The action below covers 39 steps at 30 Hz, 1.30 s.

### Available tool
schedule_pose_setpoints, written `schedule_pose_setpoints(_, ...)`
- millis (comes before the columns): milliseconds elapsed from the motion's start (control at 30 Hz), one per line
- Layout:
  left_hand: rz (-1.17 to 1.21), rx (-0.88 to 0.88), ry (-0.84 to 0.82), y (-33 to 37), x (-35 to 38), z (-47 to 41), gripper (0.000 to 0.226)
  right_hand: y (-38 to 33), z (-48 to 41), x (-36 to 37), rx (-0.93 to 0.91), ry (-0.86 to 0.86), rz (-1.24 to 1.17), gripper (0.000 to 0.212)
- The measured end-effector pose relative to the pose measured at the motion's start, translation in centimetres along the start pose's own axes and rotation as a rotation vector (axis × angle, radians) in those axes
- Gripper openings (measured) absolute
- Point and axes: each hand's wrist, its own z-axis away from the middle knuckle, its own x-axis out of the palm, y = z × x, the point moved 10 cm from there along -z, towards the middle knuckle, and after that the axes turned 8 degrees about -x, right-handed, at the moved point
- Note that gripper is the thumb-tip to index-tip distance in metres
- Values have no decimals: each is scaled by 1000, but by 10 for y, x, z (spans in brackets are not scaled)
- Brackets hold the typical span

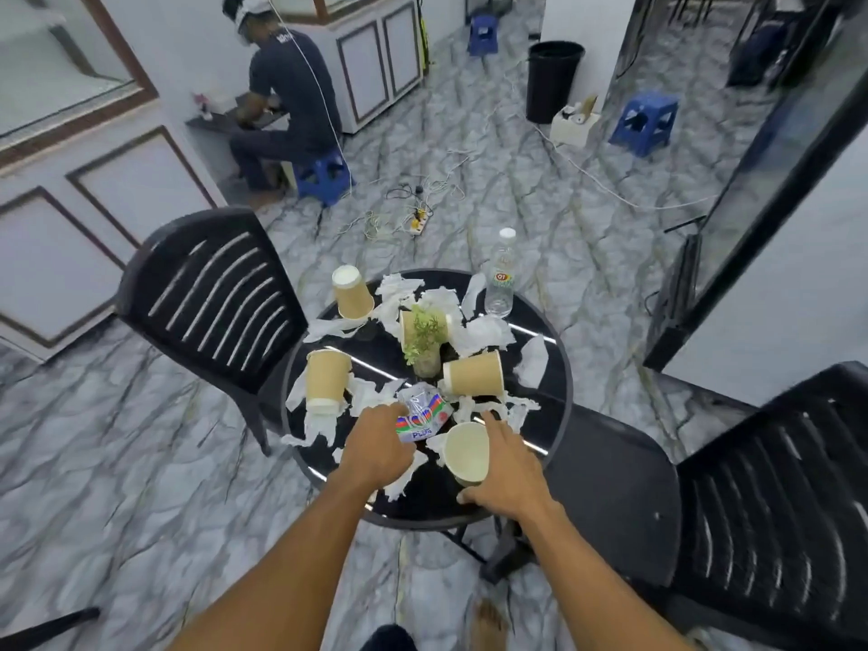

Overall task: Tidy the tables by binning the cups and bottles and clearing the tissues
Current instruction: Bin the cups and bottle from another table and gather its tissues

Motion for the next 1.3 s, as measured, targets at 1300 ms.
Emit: schedule_pose_setpoints(1300, 392, 643, -87, 164, 66, 88, 64, 105, 223, -84, 554, 1191, -672, 90)
